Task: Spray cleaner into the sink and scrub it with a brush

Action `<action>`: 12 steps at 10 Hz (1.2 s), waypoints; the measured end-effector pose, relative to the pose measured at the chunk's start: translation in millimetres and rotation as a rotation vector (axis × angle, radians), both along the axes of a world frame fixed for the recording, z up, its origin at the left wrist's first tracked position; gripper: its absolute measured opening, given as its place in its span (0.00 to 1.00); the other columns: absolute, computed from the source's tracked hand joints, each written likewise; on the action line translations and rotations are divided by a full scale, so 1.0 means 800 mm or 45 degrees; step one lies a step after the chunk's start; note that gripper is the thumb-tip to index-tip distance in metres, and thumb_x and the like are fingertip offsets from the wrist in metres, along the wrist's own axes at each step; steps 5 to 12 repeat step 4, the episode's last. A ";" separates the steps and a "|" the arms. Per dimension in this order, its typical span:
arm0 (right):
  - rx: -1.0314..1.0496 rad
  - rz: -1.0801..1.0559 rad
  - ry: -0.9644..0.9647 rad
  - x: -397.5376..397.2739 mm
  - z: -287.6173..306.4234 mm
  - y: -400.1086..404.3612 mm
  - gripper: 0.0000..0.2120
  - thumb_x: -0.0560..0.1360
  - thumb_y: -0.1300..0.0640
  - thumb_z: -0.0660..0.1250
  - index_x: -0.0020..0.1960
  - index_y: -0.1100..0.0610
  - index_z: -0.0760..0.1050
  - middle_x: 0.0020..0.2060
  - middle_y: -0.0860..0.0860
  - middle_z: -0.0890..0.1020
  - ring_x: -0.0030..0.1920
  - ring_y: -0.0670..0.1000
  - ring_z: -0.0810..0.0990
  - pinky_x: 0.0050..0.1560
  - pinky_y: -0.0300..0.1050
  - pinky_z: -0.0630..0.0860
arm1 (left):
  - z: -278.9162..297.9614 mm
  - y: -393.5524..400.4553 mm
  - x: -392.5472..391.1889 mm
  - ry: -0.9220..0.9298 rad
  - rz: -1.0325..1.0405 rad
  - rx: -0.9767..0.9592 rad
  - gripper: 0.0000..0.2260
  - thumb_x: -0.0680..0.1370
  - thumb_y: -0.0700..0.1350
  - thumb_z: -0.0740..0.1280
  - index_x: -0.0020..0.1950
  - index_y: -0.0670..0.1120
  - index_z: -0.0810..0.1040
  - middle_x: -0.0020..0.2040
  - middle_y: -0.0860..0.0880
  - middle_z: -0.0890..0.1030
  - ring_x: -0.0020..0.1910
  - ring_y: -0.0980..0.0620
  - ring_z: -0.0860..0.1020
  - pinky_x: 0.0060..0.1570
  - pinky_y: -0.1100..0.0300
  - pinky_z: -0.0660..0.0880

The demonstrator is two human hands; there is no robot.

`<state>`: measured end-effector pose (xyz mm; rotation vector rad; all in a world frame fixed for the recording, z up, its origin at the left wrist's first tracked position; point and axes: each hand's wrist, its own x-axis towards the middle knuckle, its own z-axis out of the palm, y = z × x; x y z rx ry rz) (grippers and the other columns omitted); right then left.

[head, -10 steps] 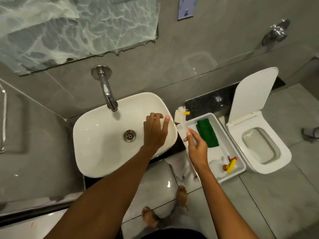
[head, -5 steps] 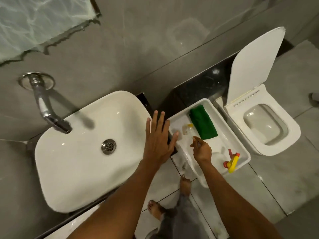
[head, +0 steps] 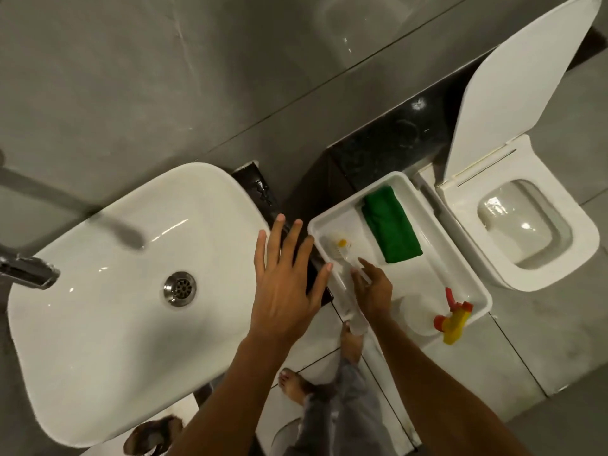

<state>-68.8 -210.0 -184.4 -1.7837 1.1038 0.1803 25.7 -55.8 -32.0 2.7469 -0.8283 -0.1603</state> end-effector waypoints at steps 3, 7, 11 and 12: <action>-0.021 -0.111 -0.014 -0.013 0.011 0.013 0.22 0.83 0.53 0.68 0.75 0.58 0.75 0.71 0.57 0.79 0.70 0.57 0.78 0.71 0.56 0.76 | 0.007 0.001 -0.002 0.000 -0.010 -0.013 0.25 0.84 0.63 0.62 0.75 0.49 0.76 0.81 0.47 0.72 0.87 0.44 0.54 0.86 0.38 0.48; -0.036 -0.088 -0.023 -0.022 0.016 0.013 0.21 0.83 0.54 0.69 0.74 0.58 0.75 0.70 0.57 0.79 0.69 0.57 0.78 0.70 0.59 0.77 | 0.008 -0.001 -0.001 -0.014 0.005 -0.034 0.25 0.85 0.63 0.62 0.75 0.48 0.76 0.80 0.46 0.73 0.87 0.43 0.55 0.86 0.36 0.51; -0.036 -0.088 -0.023 -0.022 0.016 0.013 0.21 0.83 0.54 0.69 0.74 0.58 0.75 0.70 0.57 0.79 0.69 0.57 0.78 0.70 0.59 0.77 | 0.008 -0.001 -0.001 -0.014 0.005 -0.034 0.25 0.85 0.63 0.62 0.75 0.48 0.76 0.80 0.46 0.73 0.87 0.43 0.55 0.86 0.36 0.51; -0.036 -0.088 -0.023 -0.022 0.016 0.013 0.21 0.83 0.54 0.69 0.74 0.58 0.75 0.70 0.57 0.79 0.69 0.57 0.78 0.70 0.59 0.77 | 0.008 -0.001 -0.001 -0.014 0.005 -0.034 0.25 0.85 0.63 0.62 0.75 0.48 0.76 0.80 0.46 0.73 0.87 0.43 0.55 0.86 0.36 0.51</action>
